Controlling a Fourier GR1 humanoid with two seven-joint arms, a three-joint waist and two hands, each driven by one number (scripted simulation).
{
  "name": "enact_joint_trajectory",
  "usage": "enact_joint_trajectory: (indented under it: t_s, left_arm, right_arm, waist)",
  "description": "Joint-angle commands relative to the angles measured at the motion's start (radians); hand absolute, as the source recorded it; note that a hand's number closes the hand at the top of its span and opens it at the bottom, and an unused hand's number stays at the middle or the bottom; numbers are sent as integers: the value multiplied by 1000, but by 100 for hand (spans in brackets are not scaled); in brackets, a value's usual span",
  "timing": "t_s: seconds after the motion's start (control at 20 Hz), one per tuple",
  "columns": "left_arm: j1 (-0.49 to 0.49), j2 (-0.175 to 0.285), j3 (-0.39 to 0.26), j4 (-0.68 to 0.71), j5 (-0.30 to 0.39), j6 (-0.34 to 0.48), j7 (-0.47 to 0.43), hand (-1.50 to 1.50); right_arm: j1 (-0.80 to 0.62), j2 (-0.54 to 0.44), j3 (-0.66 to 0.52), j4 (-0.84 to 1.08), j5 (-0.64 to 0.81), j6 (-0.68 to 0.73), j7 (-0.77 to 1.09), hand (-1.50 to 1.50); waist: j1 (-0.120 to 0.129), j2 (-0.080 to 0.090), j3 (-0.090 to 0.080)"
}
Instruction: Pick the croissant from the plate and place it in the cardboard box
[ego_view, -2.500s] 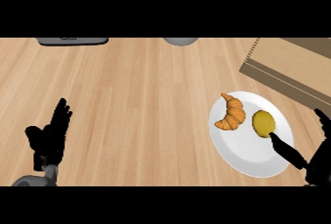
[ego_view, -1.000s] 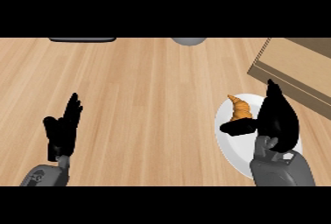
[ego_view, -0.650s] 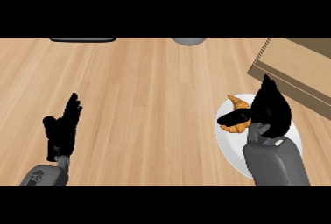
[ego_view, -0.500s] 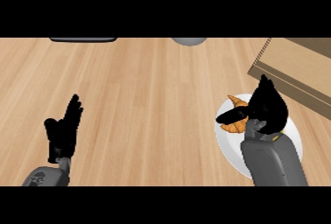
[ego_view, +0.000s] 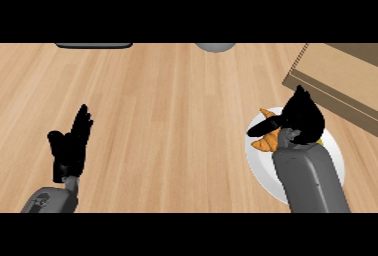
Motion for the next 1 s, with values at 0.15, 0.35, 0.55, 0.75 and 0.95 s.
enact_joint_trajectory:
  t_s: [0.15, 0.35, 0.55, 0.75, 0.95]
  left_arm:
    - [-3, 32, 30, -6, 19, -50, 18, 0]
    - [20, 27, 24, -70, 5, -28, 33, 0]
    - [-16, -6, 20, -14, -21, -3, 38, 0]
    - [-4, 3, 29, 17, -20, -50, -4, 0]
    - [5, -36, 28, 33, -39, -24, -27, 0]
  right_arm:
    - [-59, 4, -70, 71, 4, 54, 198, -150]
    - [-22, 5, -24, 110, 13, 8, 206, -150]
    - [-83, 4, -41, 102, -21, 91, 237, -150]
    - [-66, 5, -45, 195, -3, 14, 187, -150]
    - [-90, 4, -86, 255, -10, 4, 138, -150]
  waist:
    - [-2, -1, 0]
    - [4, -3, 1]
    - [-8, -2, 0]
    - [-1, 1, 0]
    - [-2, 3, 0]
